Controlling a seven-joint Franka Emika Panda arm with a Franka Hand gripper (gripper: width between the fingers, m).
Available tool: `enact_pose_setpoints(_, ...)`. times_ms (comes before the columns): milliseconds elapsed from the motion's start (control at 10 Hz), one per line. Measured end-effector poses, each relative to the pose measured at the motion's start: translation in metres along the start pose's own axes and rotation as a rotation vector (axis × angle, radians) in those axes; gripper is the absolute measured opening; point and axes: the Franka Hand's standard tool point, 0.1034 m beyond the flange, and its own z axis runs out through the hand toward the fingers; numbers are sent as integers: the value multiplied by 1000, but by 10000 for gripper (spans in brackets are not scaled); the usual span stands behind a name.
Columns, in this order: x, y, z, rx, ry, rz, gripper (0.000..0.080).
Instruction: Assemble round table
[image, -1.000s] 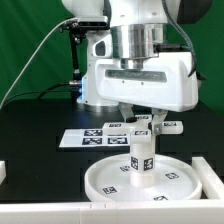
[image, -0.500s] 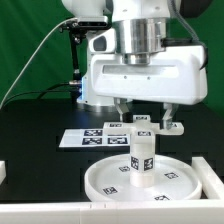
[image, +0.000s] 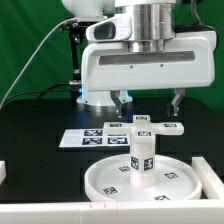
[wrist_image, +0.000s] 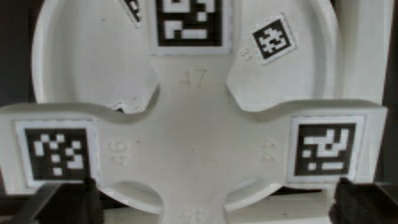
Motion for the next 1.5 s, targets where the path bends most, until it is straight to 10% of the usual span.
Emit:
enact_pose_setpoints(400,0,-4,4,-11,3,-565,649)
enact_pose_setpoints(1500,-6,2,24,-53,-3,-682,649)
